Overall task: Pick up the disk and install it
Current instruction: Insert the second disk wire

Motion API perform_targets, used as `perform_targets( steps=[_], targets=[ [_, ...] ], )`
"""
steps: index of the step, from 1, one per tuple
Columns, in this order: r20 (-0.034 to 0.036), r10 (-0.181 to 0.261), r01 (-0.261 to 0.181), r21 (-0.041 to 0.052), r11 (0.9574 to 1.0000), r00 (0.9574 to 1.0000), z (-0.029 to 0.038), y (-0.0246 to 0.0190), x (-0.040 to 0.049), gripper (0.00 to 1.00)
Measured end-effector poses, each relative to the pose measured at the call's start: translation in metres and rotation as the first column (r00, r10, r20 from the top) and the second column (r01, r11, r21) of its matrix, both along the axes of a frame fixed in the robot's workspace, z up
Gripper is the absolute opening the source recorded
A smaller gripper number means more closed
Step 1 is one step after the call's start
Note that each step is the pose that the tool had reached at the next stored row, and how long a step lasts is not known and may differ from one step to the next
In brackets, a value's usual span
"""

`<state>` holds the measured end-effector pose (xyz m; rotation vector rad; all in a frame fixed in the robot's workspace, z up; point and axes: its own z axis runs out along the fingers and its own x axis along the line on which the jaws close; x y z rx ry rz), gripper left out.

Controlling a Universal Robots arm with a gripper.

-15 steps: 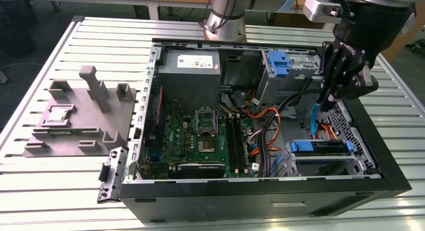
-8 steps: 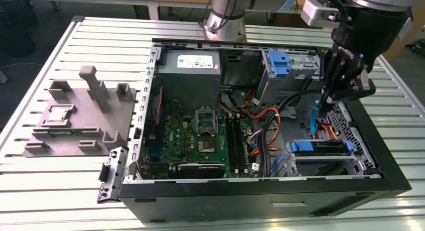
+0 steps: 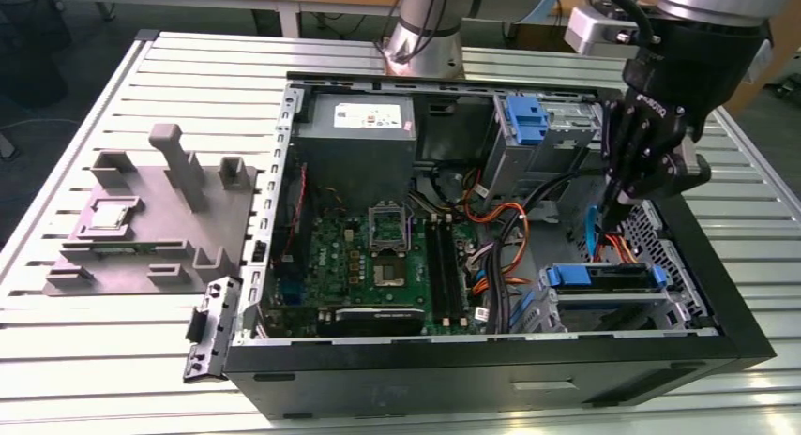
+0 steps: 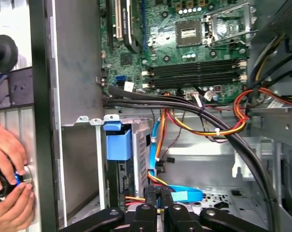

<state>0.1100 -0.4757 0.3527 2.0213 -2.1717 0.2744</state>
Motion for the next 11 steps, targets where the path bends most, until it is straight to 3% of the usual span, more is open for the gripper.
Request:
perform_targets(
  steps=[4, 6, 9, 11],
  targets=[
    [0.0, 0.0, 0.0, -0.025, 0.9997, 1.0, -0.0027, 0.0, 0.0, 0.18],
    [0.0, 0.0, 0.0, -0.0327, 0.9995, 1.0, -0.0044, 0.0, 0.0001, 0.19],
    [0.0, 0.0, 0.0, -0.0451, 0.999, 1.0, -0.0071, 0.0, 0.0003, 0.31],
    [0.0, 0.0, 0.0, -0.055, 0.9985, 1.0, -0.0074, 0.0, 0.0004, 0.3]
  ],
)
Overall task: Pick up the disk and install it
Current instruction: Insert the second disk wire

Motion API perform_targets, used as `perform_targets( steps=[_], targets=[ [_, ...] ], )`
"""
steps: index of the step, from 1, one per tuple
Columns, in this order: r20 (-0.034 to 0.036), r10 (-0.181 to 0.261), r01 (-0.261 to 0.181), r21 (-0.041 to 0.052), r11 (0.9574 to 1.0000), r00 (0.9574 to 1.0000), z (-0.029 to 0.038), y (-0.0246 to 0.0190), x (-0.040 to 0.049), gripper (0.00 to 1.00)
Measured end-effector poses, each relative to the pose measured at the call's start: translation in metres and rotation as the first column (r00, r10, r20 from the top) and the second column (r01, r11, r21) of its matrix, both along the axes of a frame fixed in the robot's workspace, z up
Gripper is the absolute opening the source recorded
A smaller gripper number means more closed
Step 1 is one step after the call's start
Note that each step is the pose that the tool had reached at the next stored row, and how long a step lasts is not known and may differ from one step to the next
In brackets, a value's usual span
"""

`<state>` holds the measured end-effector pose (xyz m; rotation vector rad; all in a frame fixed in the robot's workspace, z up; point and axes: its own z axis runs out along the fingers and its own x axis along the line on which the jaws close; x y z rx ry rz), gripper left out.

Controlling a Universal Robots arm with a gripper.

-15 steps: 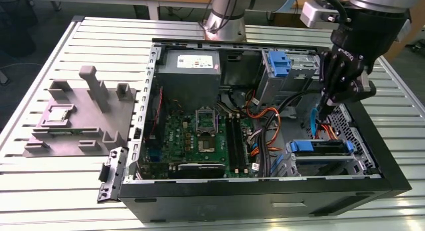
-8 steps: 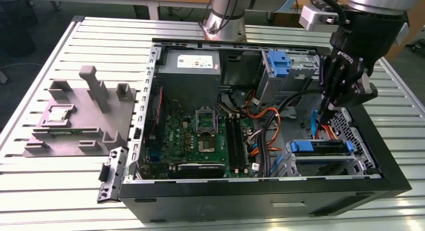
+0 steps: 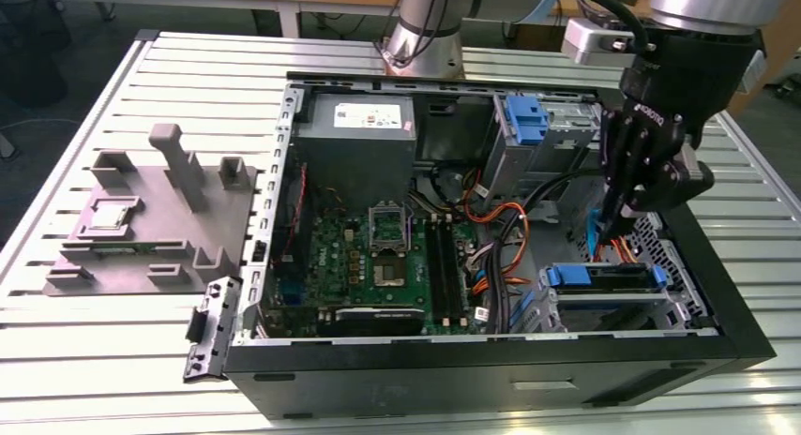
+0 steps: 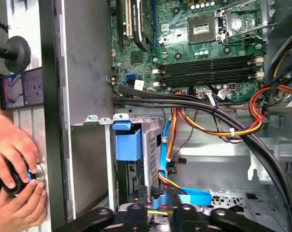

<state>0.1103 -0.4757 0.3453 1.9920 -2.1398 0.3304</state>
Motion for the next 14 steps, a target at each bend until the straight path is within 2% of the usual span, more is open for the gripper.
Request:
perform_targets(
  steps=[1, 2, 8, 9, 10, 12, 13, 14],
  targets=[
    [0.0, 0.0, 0.0, -0.0016, 1.0, 1.0, -0.0001, 0.0, 0.0, 0.3],
    [0.0, 0.0, 0.0, -0.0022, 1.0, 1.0, -0.0001, -0.0002, 0.0, 0.17],
    [0.0, 0.0, 0.0, -0.0021, 1.0, 1.0, -0.0002, -0.0019, 0.0, 0.16],
    [0.0, 0.0, 0.0, 0.0004, 1.0, 1.0, -0.0002, -0.0024, 0.0, 0.16],
    [0.0, 0.0, 0.0, 0.0086, 1.0, 1.0, -0.0002, -0.003, 0.0, 0.16],
    [0.0001, 0.0, 0.0, 0.0397, 0.9992, 1.0, -0.0002, -0.0043, 0.0, 0.16],
    [0.0001, 0.0, 0.0, 0.0512, 0.9987, 1.0, -0.0002, -0.0048, 0.0, 0.16],
    [0.0001, 0.0, 0.0, 0.0568, 0.9984, 1.0, -0.0002, -0.0052, 0.0, 0.16]
  ],
)
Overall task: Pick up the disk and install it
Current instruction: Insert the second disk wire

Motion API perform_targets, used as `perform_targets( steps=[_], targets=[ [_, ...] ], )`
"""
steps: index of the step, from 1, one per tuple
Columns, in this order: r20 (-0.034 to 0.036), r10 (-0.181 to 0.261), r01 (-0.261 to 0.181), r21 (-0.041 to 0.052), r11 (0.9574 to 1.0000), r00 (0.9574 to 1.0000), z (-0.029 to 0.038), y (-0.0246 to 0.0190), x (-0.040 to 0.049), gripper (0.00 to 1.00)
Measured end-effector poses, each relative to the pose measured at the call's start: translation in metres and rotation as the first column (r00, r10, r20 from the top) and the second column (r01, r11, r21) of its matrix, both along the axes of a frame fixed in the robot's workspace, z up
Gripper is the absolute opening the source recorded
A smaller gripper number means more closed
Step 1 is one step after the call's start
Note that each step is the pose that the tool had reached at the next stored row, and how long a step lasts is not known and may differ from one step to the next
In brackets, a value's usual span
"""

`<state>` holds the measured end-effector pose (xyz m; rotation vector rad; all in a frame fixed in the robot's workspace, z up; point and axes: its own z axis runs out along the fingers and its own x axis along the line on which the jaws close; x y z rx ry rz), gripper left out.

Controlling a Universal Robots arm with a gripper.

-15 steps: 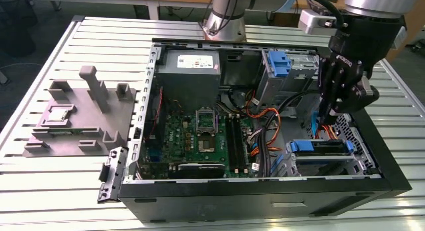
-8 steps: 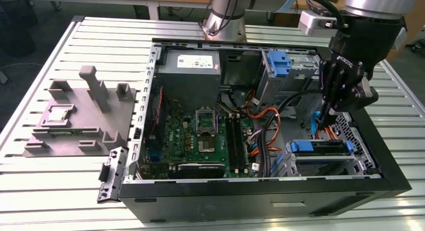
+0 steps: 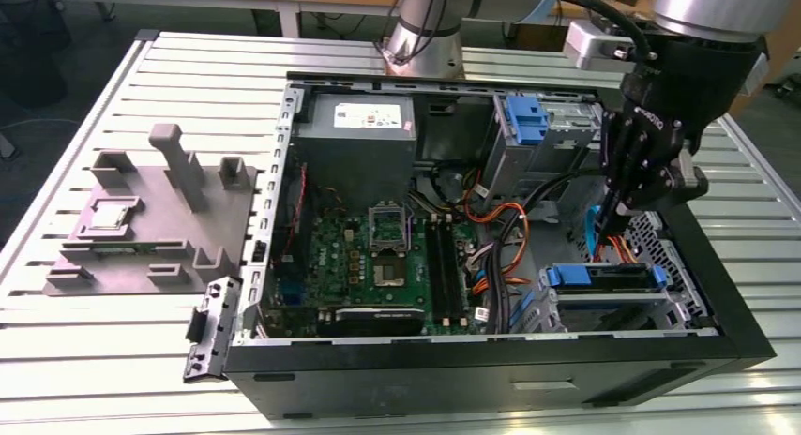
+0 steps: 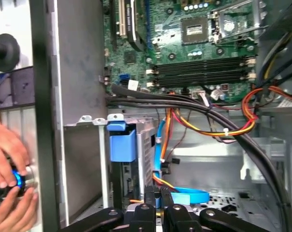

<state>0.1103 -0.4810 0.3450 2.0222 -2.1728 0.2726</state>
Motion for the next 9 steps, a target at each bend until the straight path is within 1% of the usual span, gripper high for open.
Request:
perform_targets(
  steps=[2, 3, 5, 9],
  targets=[
    [0.0, 0.0, 0.0, 0.0019, 1.0, 1.0, -0.0003, -0.001, 0.0, 0.16],
    [0.0, 0.0, 0.0, 0.0064, 1.0, 1.0, -0.0006, -0.0022, 0.0, 0.16],
    [0.0, 0.0, 0.0, 0.0245, 0.9997, 1.0, -0.0013, -0.0061, 0.0, 0.16],
    [0.0001, 0.0, 0.0, 0.0692, 0.9976, 1.0, -0.0023, -0.0134, -0.0001, 0.16]
  ],
)
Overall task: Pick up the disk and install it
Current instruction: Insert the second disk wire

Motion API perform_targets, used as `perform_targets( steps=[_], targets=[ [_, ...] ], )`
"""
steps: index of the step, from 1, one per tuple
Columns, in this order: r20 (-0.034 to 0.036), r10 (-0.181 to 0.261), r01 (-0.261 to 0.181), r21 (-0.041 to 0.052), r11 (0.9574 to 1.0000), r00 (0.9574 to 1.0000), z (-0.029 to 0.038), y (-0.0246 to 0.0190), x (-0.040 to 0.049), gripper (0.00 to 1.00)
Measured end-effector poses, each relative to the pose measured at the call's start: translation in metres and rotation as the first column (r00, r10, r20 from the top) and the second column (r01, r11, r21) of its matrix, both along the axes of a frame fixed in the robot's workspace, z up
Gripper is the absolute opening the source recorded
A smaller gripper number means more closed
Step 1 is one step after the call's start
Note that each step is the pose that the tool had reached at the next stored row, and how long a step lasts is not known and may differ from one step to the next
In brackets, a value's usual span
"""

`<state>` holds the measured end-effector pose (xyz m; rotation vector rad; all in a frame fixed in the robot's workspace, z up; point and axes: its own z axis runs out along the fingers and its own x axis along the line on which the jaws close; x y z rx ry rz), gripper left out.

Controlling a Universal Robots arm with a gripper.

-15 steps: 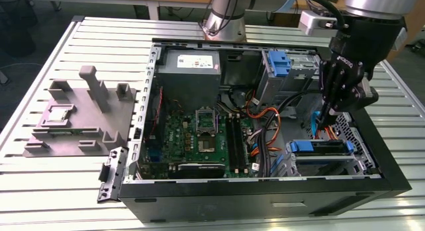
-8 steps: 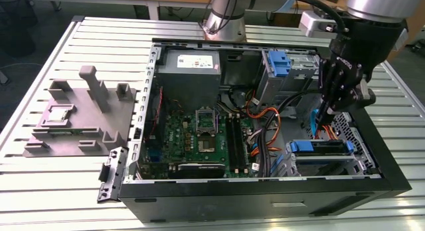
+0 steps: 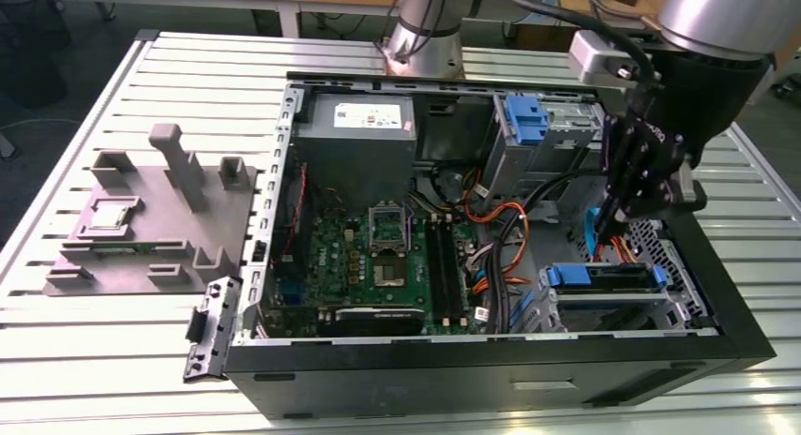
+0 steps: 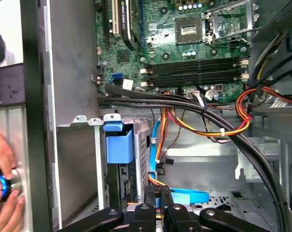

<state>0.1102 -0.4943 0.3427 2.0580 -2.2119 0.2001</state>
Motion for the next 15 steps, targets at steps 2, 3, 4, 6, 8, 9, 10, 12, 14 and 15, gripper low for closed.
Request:
perform_targets(
  steps=[2, 3, 4, 6, 8, 9, 10, 12, 14, 15],
  targets=[
    [0.0001, 0.0, 0.0, 0.0224, 0.9997, 1.0, 0.0, -0.0031, -0.0001, 0.16],
    [0.0002, 0.0, 0.0, 0.033, 0.9995, 1.0, 0.0, -0.0047, -0.0001, 0.16],
    [0.0003, 0.0, 0.0, 0.0424, 0.9991, 1.0, 0.0, -0.0064, -0.0002, 0.16],
    [0.0011, 0.0, 0.0, 0.0488, 0.9988, 1.0, 0.0, -0.0106, -0.0003, 0.16],
    [0.0015, 0.0, 0.0, 0.049, 0.9988, 1.0, 0.0001, -0.0145, -0.0005, 0.16],
    [0.0016, 0.0, 0.0, 0.049, 0.9988, 1.0, 0.0001, -0.0161, -0.0005, 0.16],
    [0.0016, 0.0, 0.0, 0.0491, 0.9988, 1.0, 0.0001, -0.018, -0.0005, 0.16],
    [0.0016, 0.0, 0.0, 0.0493, 0.9988, 1.0, 0.0, -0.0218, -0.0005, 0.16],
    [0.0016, 0.0, 0.0, 0.05, 0.9987, 1.0, -0.0002, -0.0262, -0.0005, 0.16],
    [0.0016, 0.0, 0.0, 0.052, 0.9986, 1.0, -0.0002, -0.0284, -0.0005, 0.16]
  ],
)
